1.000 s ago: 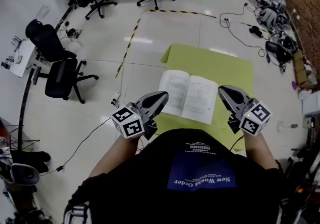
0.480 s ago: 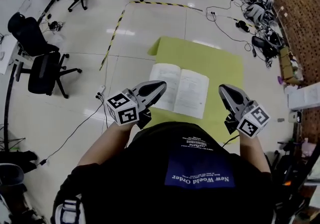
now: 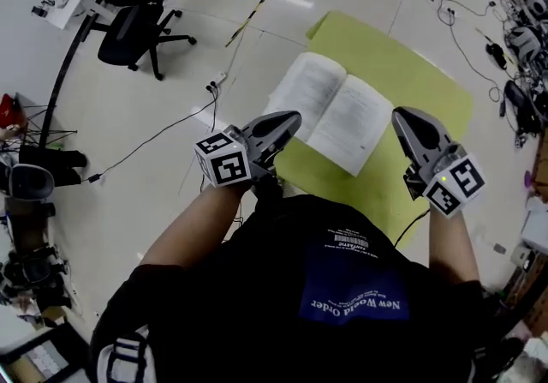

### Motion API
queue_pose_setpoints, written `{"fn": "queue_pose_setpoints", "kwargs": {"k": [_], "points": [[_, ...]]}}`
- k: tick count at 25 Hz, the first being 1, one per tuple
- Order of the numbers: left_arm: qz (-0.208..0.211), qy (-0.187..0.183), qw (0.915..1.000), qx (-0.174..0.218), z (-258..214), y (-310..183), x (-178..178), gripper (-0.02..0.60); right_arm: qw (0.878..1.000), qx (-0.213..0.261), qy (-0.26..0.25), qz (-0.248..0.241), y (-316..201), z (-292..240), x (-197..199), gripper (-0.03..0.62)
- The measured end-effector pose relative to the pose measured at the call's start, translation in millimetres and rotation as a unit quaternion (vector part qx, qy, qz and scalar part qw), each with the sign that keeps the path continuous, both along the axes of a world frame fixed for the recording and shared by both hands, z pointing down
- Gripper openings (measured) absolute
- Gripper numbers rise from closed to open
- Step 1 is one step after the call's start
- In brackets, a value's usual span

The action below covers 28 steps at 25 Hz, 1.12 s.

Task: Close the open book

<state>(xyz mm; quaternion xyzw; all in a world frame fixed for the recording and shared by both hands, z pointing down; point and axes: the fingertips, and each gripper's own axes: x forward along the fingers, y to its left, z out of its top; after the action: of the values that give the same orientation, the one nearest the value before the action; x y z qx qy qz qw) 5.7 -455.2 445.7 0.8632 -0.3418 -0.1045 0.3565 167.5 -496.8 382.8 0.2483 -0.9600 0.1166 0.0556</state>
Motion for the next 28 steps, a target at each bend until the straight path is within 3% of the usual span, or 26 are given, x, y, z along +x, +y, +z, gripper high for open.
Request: {"fn": "queue_pose_setpoints", "kwargs": {"k": [2, 8, 13, 16, 19, 22, 25, 28], "points": [[-0.027, 0.027, 0.9989, -0.026, 14.5, 8.5, -6.3, -0.005, 1.000, -0.001, -0.007, -0.011, -3.9, 5.3, -9.7, -0.015], [-0.049, 0.050, 0.9920, -0.105, 77.9, 31.0, -18.8, -0.005, 0.999, -0.013, -0.014, -0.040, 2.8, 27.1, -34.7, 0.016], [-0.025, 0.067, 0.9849, -0.158, 141.7, 32.6, -18.7, -0.005, 1.000, -0.015, 0.011, -0.019, -8.3, 70.6, -37.4, 0.031], [-0.035, 0.087, 0.9771, -0.191, 170.6, 31.7, -27.7, -0.003, 0.999, -0.021, 0.031, -0.003, -11.9, 104.8, -36.4, 0.055], [-0.068, 0.117, 0.9638, -0.230, 189.0, 26.8, -41.9, 0.001, 0.999, -0.031, 0.024, 0.016, -14.6, 124.3, -35.8, 0.058], [-0.094, 0.177, 0.9374, -0.284, 203.3, 20.5, -43.7, 0.130, 0.999, -0.037, 0.015, 0.026, -16.0, 139.9, -41.3, 0.058], [-0.118, 0.216, 0.9158, -0.318, 215.7, 14.4, -43.2, 0.192, 0.999, -0.043, 0.003, 0.024, -10.3, 153.3, -49.8, 0.058], [-0.119, 0.227, 0.9092, -0.328, 217.9, 12.5, -44.4, 0.210, 0.999, -0.047, -0.005, 0.018, -7.1, 157.4, -56.0, 0.058]]}}
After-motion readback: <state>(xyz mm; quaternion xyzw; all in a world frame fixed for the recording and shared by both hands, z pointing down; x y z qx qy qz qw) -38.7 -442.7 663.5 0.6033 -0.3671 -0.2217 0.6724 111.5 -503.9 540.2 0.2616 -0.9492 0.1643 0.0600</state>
